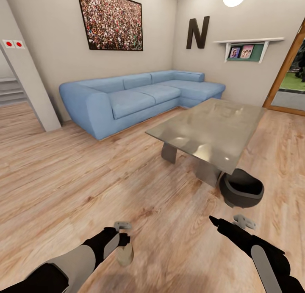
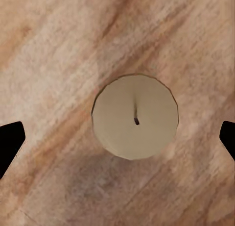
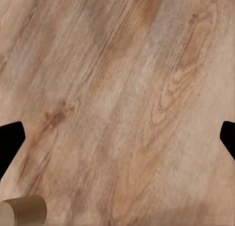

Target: Place each of the two pumpkins and all three candles from the living room inside a cabinet in the living room (use any cabinet), then make sure every cabinet is closed, and position the cauldron so it is next to a table in the living room.

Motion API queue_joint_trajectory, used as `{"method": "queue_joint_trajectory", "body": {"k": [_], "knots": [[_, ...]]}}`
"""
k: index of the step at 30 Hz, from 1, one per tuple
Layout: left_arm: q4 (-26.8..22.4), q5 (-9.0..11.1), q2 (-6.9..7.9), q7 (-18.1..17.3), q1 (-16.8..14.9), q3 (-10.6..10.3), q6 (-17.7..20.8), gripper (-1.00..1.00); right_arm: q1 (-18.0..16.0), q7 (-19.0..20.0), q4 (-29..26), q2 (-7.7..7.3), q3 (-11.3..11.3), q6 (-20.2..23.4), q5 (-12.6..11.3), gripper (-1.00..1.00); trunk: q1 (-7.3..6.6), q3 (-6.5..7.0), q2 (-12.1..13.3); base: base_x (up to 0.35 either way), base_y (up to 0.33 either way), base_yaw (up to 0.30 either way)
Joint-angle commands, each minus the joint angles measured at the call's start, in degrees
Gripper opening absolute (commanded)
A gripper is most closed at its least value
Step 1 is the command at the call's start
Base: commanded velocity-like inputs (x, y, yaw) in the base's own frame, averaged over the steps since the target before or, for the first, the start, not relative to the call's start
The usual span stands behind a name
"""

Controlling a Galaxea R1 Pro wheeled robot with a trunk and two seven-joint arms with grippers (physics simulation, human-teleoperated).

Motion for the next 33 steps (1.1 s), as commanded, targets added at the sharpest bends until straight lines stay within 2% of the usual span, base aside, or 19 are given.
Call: {"method": "queue_joint_trajectory", "body": {"k": [1,11,22,33], "knots": [[-0.1,0.5,-0.01,0.4,0.0,-0.5,0.0,1.0,0.0,-0.5,-0.1,-0.01,0.0,0.2,-0.6,1.0,0.01,-0.05,0.0,0.114,0.0,0.0],[-0.2,0.3,-0.05,0.4,0.0,-0.6,-1.2,1.0,0.0,-0.5,-0.1,0.01,0.0,0.2,-0.6,1.0,0.01,-0.05,0.0,0.109,-0.041,0.0],[-0.2,0.3,-0.04,0.4,0.0,-0.6,-2.1,1.0,0.0,-0.5,-0.1,0.02,0.1,0.2,-0.6,1.0,0.01,-0.05,0.0,0.012,-0.008,0.0],[-0.1,0.2,-0.04,0.4,0.0,-0.6,-3.6,1.0,0.0,-0.4,-0.1,0.03,0.7,0.2,-0.6,1.0,0.29,-2.49,-0.2,0.0,0.0,0.0]]}}
